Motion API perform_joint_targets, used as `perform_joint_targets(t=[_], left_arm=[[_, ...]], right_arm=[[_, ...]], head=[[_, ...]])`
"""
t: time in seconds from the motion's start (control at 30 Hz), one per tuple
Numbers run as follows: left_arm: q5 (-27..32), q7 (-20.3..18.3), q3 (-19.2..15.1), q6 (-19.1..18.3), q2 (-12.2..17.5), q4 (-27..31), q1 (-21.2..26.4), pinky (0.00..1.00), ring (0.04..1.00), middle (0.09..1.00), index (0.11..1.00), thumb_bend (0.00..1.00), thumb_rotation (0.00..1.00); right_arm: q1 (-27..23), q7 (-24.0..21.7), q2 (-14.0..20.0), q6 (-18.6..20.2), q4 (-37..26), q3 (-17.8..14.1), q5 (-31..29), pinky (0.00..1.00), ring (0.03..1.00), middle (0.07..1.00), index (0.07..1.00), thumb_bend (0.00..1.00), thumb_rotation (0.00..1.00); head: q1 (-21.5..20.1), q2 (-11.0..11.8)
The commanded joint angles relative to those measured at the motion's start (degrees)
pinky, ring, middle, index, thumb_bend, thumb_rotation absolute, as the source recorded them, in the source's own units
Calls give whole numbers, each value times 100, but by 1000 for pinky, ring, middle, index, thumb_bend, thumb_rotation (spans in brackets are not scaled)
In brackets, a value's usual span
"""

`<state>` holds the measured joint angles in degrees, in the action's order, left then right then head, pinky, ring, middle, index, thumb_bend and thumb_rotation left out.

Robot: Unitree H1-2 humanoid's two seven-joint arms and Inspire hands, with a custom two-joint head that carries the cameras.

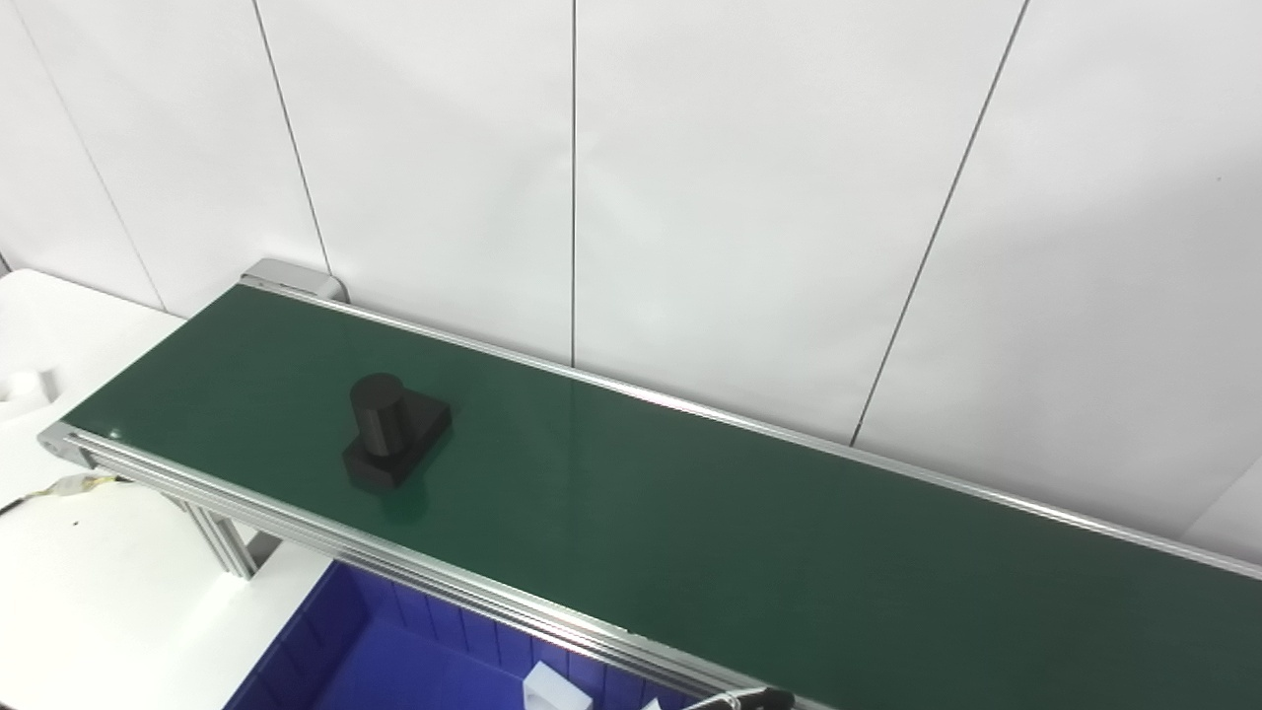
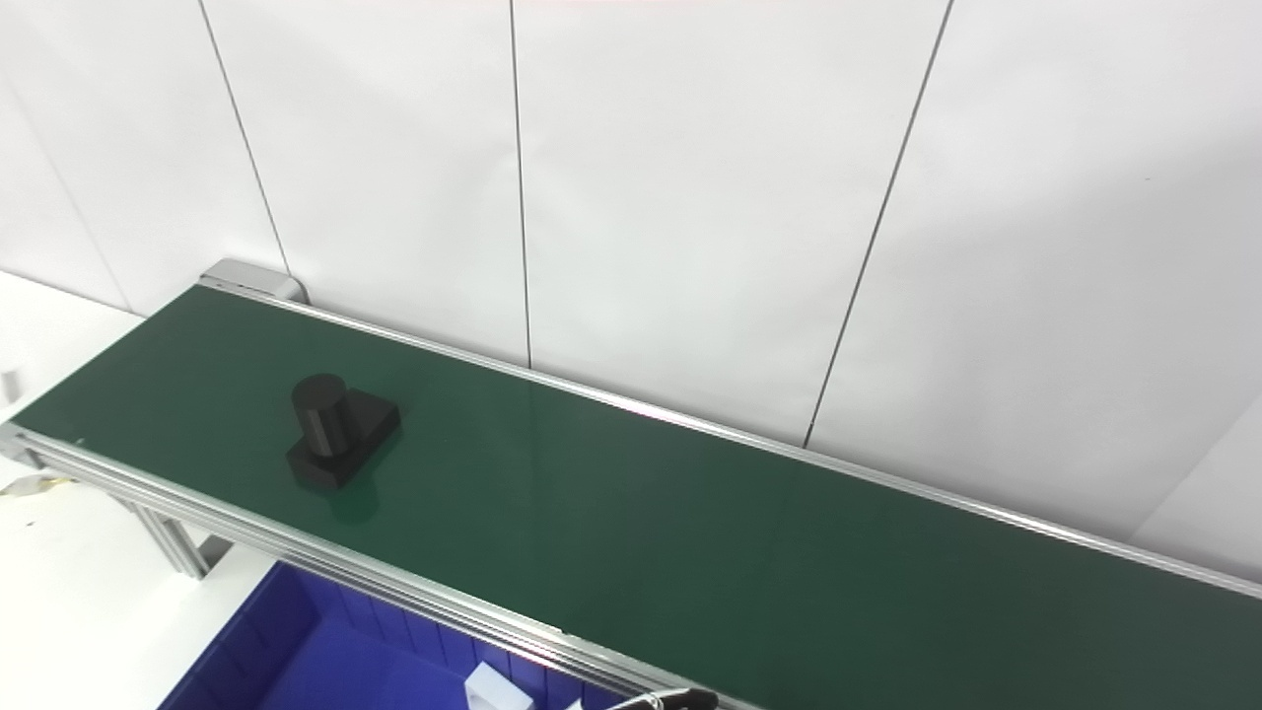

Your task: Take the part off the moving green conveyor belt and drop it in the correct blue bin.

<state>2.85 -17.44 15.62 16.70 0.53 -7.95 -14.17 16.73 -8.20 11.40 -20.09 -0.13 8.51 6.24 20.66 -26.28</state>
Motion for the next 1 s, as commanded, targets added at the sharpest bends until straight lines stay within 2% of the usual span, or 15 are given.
perform_joint_targets(t=[0.0,0.3,0.47,0.6,0.7,0.97], left_arm=[[23,17,13,187,-56,78,87,831,865,874,872,977,363],[26,14,12,173,-48,101,106,827,863,871,870,970,353],[21,16,11,180,-46,95,109,826,862,872,869,967,354],[10,29,17,102,-46,182,70,826,862,873,871,976,350],[15,24,18,115,-41,183,69,825,863,874,873,977,353],[28,6,2,149,-15,141,103,826,864,873,874,988,354]], right_arm=[[-66,60,-15,-349,-283,-73,-77,745,840,863,920,692,588],[-285,91,-35,-142,-928,-253,-34,723,818,852,908,658,590],[-578,-43,80,371,-1312,-347,-44,760,851,888,924,718,606],[-844,-87,185,656,-1520,-415,76,762,862,897,937,759,675],[-1040,-115,240,807,-1597,-443,146,744,876,906,942,768,715],[-1726,-192,277,1571,-1830,-426,593,760,889,929,948,765,763]], head=[[-9,-10],[-31,-55],[-42,-67],[-43,-116],[-76,-133],[-127,-165]])
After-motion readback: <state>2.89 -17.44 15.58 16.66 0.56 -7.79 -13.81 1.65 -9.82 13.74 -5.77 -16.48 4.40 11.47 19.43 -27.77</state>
